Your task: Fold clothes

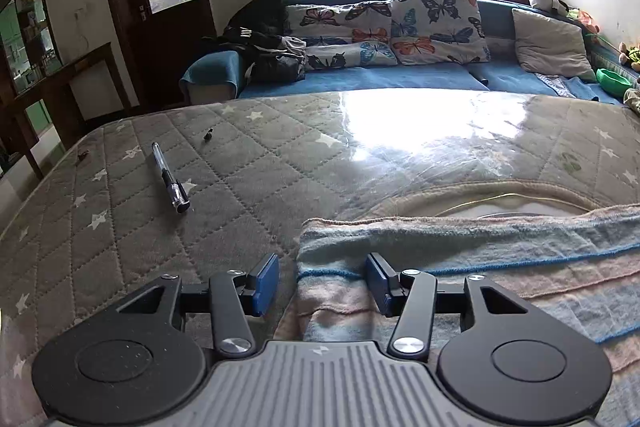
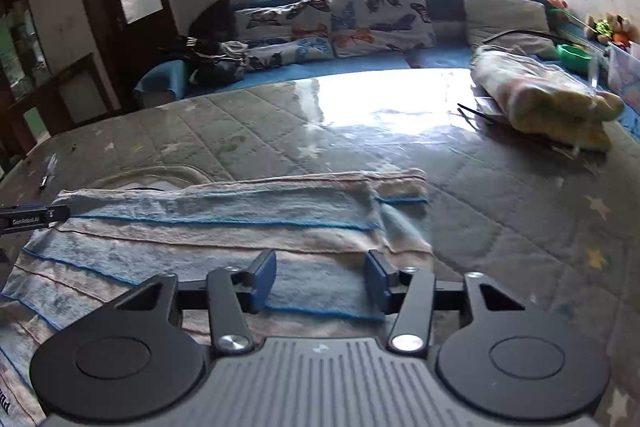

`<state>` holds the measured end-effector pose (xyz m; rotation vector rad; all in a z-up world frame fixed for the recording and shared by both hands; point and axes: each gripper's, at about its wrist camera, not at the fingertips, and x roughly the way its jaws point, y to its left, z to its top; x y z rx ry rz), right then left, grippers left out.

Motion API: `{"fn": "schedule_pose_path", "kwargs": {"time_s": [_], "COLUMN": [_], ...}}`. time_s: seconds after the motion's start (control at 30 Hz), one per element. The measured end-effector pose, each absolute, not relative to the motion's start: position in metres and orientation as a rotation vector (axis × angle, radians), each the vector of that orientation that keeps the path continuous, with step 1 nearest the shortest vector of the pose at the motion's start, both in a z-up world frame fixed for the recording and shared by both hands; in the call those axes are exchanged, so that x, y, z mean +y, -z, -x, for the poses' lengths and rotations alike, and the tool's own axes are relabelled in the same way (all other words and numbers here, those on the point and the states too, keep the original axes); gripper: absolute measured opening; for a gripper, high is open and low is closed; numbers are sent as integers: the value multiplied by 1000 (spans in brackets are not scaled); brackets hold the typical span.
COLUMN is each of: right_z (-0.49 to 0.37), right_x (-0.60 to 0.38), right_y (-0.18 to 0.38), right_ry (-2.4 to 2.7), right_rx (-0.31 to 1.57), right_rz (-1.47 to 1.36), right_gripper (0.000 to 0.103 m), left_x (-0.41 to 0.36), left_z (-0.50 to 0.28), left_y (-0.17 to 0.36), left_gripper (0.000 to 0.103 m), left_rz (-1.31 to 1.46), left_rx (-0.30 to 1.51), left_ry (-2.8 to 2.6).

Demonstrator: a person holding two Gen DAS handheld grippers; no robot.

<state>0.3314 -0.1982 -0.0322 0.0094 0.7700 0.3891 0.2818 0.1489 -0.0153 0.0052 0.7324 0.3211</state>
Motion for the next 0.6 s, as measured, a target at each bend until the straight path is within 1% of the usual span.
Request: {"fn": "schedule_pose_path", "kwargs": {"time_s": [0.1, 0.2, 0.37, 0.43, 0.57, 0.6], "right_z": [-335, -329, -292, -275, -238, -229], "right_x": [-193, -192, -186, -184, -179, -178], "right_y": [32, 29, 24, 23, 23, 23], "right_ry": [-388, -406, -459, -479, -519, -527], "right_rx": [771, 786, 786, 784, 781, 780], "right_rz": [25, 48, 133, 165, 222, 237], "right_gripper": [51, 55, 57, 60, 64, 68], "left_x": [149, 149, 138, 131, 113, 108], "left_z": [-282, -276, -249, -233, -199, -190], "left_y": [14, 9, 3, 2, 2, 1], "left_gripper": [55, 55, 58, 61, 66, 68], "left_rz": [-21, -23, -38, -60, -94, -99], "left_rx": [736, 740, 746, 751, 752, 751], "left_ry": [-324, -325, -283, -257, -200, -189]}}
